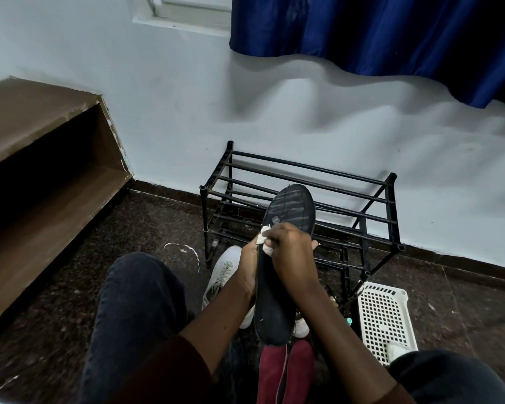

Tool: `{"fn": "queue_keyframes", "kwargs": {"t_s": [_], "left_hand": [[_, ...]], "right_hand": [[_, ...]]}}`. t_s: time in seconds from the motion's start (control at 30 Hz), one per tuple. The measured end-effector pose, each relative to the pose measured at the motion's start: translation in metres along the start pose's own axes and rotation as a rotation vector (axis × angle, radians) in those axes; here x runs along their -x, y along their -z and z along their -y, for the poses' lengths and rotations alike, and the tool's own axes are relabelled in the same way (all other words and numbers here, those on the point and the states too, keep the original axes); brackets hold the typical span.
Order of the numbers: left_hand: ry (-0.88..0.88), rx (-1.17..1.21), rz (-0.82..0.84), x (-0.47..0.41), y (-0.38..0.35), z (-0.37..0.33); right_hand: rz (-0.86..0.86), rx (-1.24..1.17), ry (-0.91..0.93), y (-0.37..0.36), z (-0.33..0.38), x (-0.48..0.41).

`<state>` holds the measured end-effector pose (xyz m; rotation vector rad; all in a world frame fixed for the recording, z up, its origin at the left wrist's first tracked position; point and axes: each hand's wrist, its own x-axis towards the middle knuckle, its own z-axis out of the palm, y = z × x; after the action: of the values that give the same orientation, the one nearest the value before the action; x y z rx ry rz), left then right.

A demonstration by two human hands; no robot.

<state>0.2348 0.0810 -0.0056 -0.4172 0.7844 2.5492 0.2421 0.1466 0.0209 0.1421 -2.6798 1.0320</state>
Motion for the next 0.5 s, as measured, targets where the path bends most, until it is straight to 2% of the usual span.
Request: {"fn": "queue_keyframes", "kwargs": {"t_s": [0.07, 0.13, 0.3, 0.5], "left_hand": [[0.003, 0.029, -0.049, -0.001, 0.0, -0.003], [0.032, 0.035, -0.024, -0.006, 0.003, -0.003], [0.074, -0.019, -0.008, -0.002, 0.002, -0.006], [0.062, -0.068, -0.042, -0.003, 0.004, -0.003]], "right_hand": [[-0.001, 0.042, 0.06, -0.003, -0.003, 0.006], [0.023, 0.092, 0.092, -0.001, -0.004, 0.017], [0.096, 0.004, 0.129, -0.001, -0.012, 0.045], [0.036, 0.076, 0.131, 0.001, -0.008, 0.025]]}}
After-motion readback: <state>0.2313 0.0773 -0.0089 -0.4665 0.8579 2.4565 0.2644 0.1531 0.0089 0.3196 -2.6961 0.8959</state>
